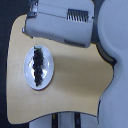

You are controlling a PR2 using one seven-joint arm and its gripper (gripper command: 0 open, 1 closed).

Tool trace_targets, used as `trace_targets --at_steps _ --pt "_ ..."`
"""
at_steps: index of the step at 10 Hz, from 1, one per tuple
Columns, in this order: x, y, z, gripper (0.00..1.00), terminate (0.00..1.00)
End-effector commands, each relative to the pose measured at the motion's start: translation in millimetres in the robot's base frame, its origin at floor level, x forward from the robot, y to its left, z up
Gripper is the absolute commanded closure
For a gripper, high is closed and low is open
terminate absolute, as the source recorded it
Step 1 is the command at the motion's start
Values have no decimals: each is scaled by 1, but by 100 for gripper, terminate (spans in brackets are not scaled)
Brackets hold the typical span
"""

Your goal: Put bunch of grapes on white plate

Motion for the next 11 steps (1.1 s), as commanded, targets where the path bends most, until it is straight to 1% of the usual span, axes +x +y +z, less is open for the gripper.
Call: trace_targets --at_steps 1,2,3,4,6,11 --pt "-25 -104 22 0 0" --pt "-33 -129 23 0 0" --pt "-36 -156 25 0 0" --pt "-37 -189 30 0 0" --pt "-40 -224 34 0 0" --pt "-36 -315 44 0 0"
